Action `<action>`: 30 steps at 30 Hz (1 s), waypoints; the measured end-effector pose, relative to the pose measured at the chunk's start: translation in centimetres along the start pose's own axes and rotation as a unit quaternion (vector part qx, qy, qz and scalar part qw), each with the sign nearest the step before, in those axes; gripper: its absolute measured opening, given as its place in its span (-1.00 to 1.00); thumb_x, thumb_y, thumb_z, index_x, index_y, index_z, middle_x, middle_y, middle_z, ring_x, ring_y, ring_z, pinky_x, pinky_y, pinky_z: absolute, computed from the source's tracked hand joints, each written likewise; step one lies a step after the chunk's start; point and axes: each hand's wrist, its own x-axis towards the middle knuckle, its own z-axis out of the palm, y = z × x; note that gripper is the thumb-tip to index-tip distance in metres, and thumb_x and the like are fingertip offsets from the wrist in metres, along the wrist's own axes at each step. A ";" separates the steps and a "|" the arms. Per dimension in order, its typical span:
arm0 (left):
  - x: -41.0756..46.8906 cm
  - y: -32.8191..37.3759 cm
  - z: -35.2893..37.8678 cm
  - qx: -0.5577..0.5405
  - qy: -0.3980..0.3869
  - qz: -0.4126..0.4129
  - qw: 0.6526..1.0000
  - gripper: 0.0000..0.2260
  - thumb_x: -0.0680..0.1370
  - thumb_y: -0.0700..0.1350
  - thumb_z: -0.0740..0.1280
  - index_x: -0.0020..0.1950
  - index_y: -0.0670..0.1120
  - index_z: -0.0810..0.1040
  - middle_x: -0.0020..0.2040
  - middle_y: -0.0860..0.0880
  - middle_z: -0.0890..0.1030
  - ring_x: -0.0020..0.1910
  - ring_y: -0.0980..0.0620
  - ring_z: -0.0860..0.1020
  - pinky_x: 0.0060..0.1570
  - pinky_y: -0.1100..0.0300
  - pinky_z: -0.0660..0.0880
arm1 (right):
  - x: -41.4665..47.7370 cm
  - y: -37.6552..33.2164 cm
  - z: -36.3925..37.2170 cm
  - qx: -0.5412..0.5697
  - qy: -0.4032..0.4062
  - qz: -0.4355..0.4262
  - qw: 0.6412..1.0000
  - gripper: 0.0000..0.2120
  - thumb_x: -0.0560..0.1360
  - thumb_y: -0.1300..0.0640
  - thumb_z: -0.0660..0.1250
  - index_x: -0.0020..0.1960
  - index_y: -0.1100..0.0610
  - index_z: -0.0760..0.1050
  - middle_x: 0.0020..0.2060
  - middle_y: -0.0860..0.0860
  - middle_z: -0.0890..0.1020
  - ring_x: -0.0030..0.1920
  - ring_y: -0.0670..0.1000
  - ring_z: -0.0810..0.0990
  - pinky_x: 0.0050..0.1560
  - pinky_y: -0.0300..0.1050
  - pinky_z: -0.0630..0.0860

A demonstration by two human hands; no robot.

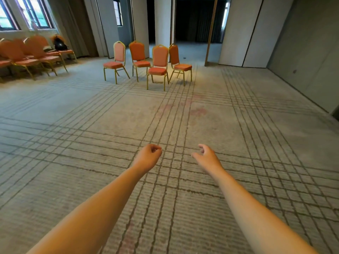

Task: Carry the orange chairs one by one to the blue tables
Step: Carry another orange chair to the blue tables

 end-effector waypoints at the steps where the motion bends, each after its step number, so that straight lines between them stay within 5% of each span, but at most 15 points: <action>1: 2.6 0.3 -0.1 0.002 0.002 -0.005 1.000 -0.83 0.58 0.01 0.23 0.12 0.04 0.53 -0.02 0.03 0.64 -0.05 -0.02 0.63 0.08 -0.04 0.57 | 2.7 -0.6 -0.2 -0.001 -0.001 -0.002 1.000 -0.44 0.57 -0.03 0.26 0.52 0.05 0.21 0.44 0.06 0.31 -0.03 -0.07 0.47 0.03 -0.14 0.38; 6: 17.9 3.4 -0.1 -0.005 0.033 -0.002 0.999 -0.87 0.58 -0.02 0.24 0.10 0.04 0.52 0.01 -0.01 0.63 -0.01 -0.02 0.61 0.10 0.00 0.55 | 18.5 -3.7 -2.4 -0.003 -0.002 -0.028 1.000 -0.44 0.57 -0.05 0.26 0.51 0.04 0.21 0.45 0.07 0.30 0.18 0.03 0.48 0.06 -0.13 0.37; 10: 30.2 7.0 0.8 -0.010 0.065 -0.018 0.998 -0.79 0.58 0.01 0.24 0.17 0.00 0.53 0.04 0.01 0.62 -0.02 0.01 0.60 0.07 0.03 0.54 | 30.9 -7.4 -5.4 -0.007 -0.010 -0.044 0.999 -0.45 0.58 -0.05 0.24 0.52 0.04 0.20 0.42 0.05 0.32 -0.14 -0.11 0.47 -0.17 -0.19 0.41; 15: 41.5 9.2 1.7 -0.013 0.074 -0.040 0.996 -0.79 0.57 0.01 0.25 0.15 0.00 0.55 0.04 0.01 0.63 -0.02 0.00 0.60 0.11 -0.03 0.55 | 42.8 -9.4 -7.0 -0.025 -0.016 -0.042 0.999 -0.45 0.56 -0.06 0.25 0.50 0.05 0.23 0.41 0.06 0.34 0.19 0.03 0.46 0.04 -0.14 0.36; 22: 57.9 11.4 2.2 -0.014 0.073 -0.052 0.996 -0.80 0.57 0.01 0.23 0.15 0.02 0.52 -0.03 0.03 0.63 -0.07 0.02 0.61 0.06 -0.01 0.57 | 59.8 -11.3 -7.9 -0.037 -0.053 -0.014 0.998 -0.42 0.55 -0.07 0.27 0.51 0.05 0.23 0.42 0.07 0.34 0.29 0.06 0.45 0.12 -0.11 0.41; 28: 76.1 14.3 0.4 -0.039 0.070 -0.025 0.996 -0.79 0.57 -0.10 0.24 0.16 -0.11 0.54 -0.02 -0.07 0.63 -0.11 0.00 0.59 -0.16 0.13 0.51 | 76.7 -16.3 -8.4 -0.030 -0.065 -0.018 0.997 -0.42 0.56 -0.06 0.26 0.52 0.03 0.20 0.45 0.04 0.32 0.10 -0.03 0.51 0.06 -0.12 0.43; 30: 82.0 16.0 -0.7 -0.042 0.075 -0.022 0.996 -0.80 0.57 -0.10 0.24 0.15 -0.10 0.54 -0.03 -0.08 0.64 -0.08 -0.03 0.60 -0.09 0.12 0.52 | 82.2 -18.5 -8.6 -0.030 -0.053 -0.026 0.998 -0.44 0.57 -0.05 0.25 0.51 0.02 0.21 0.44 0.04 0.33 0.09 -0.02 0.48 0.02 -0.13 0.42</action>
